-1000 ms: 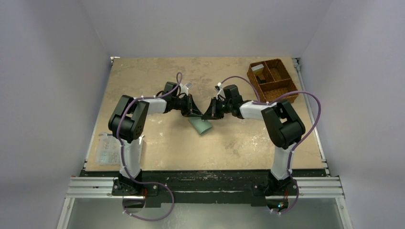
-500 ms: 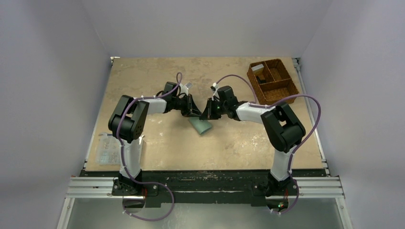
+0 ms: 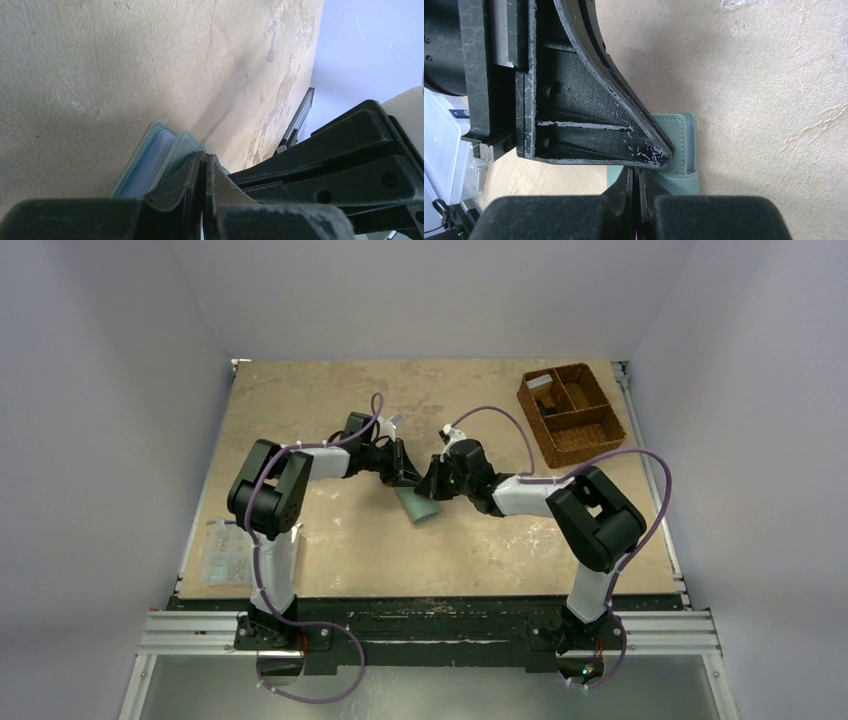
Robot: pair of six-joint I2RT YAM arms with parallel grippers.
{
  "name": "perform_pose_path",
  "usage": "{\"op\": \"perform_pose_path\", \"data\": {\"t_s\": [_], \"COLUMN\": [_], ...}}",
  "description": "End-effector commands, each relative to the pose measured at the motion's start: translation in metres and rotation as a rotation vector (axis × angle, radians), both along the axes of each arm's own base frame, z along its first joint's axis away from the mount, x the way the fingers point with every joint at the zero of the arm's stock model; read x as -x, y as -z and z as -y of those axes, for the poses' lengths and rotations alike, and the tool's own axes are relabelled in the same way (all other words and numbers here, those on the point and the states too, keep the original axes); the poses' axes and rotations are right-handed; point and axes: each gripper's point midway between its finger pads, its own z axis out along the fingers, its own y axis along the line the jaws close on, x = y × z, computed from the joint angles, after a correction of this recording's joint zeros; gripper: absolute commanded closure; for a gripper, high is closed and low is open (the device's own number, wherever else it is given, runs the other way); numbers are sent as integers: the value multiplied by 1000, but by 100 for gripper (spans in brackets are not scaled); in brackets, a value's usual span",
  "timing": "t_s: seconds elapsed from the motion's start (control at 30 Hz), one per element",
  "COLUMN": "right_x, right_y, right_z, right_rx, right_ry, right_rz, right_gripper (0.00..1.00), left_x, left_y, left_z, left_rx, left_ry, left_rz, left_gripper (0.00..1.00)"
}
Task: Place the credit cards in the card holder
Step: Close the card holder at the center of the board.
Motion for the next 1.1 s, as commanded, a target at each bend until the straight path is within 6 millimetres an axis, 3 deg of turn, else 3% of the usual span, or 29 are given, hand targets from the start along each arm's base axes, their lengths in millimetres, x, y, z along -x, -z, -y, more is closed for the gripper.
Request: {"op": "perform_pose_path", "data": {"t_s": [0.0,0.07,0.43,0.6,0.73,0.87,0.93,1.07], "right_x": [39,44,49,62,75,89,93,85], "right_y": [68,79,91,111,135,151,142,80], "right_z": [25,30,34,41,59,64,59,33], "right_rx": [109,119,137,175,257,212,148,34], "right_ry": [19,31,62,94,164,184,159,36], "right_rz": [-123,-120,-103,-95,-73,-115,-96,13], "right_gripper": [100,100,100,100,100,100,100,99], "left_x": [39,40,36,34,37,35,31,25], "left_y": [57,57,50,51,50,43,37,22], "left_z": [-14,-15,-16,-17,-15,-12,-13,-11], "left_rx": [-170,-173,-182,-195,-192,-198,-203,-206], "left_ry": [19,16,0,4,7,14,10,29], "left_rz": [-132,-130,-103,-98,-96,-70,-44,2], "left_gripper": [100,100,100,100,100,100,100,100]}}
